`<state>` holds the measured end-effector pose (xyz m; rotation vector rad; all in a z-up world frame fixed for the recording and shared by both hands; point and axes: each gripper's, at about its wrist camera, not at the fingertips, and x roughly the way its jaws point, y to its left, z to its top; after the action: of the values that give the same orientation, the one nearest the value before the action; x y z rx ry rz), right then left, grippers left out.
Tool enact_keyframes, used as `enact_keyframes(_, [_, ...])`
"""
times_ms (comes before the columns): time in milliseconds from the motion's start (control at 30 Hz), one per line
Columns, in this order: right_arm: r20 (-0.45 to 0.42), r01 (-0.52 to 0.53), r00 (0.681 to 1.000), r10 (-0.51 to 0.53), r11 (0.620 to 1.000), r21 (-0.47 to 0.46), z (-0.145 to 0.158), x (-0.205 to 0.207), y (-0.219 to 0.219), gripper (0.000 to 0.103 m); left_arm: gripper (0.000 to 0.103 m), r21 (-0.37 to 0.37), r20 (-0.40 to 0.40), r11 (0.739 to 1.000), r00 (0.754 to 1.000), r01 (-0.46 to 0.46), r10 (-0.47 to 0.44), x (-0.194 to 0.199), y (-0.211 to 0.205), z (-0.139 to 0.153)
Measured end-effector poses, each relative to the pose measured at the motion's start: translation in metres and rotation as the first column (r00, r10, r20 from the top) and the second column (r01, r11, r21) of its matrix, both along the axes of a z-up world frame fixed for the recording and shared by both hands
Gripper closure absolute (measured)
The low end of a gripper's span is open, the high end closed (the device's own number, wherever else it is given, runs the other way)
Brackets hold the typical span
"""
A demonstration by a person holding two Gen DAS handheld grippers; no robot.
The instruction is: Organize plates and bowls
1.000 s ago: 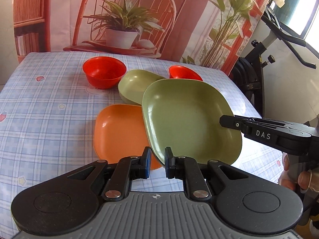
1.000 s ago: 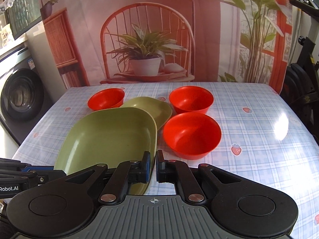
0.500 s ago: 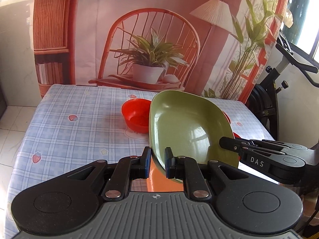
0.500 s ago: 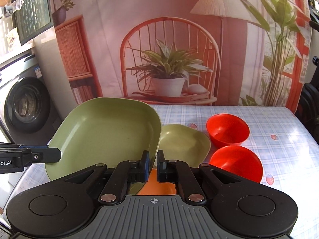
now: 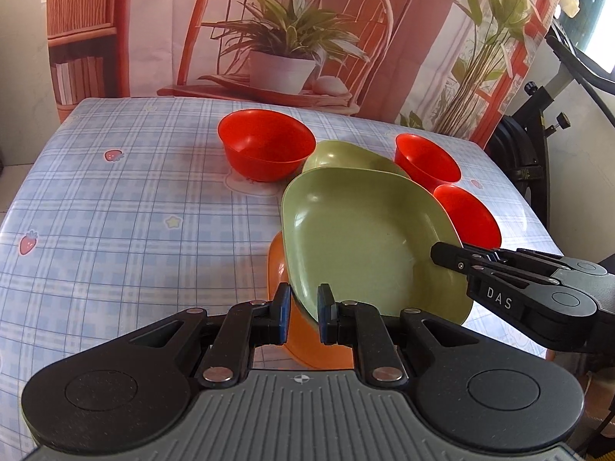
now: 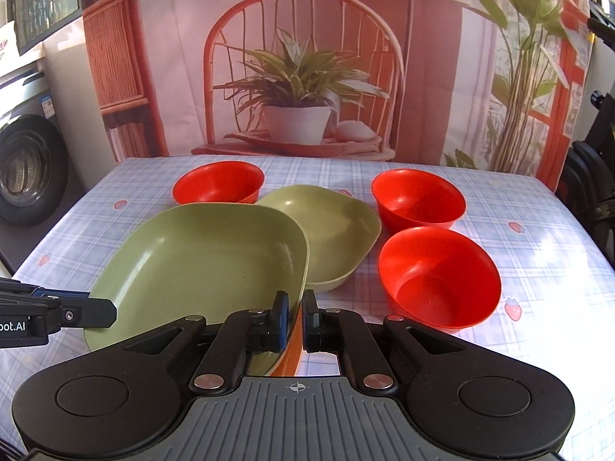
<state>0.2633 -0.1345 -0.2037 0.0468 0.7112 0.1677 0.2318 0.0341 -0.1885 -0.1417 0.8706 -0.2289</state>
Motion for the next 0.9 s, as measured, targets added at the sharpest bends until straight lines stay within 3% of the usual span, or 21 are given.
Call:
enact_keyframes(200, [-0.058,-0.008,0.998,0.009,1.0,0.017,-0.02,0.001,-0.001,0.096,0.088,-0.004,-0.045,1.0,0.999,-0.009,0.009,0.002,0.005,-0.011])
enact_keyframes(900, [-0.089,-0.026,0.996,0.032,0.997,0.069,-0.033,0.009,-0.008,0.092,0.088,0.081,-0.046,0.997,0.999,-0.014,0.018,0.006,-0.006,-0.023])
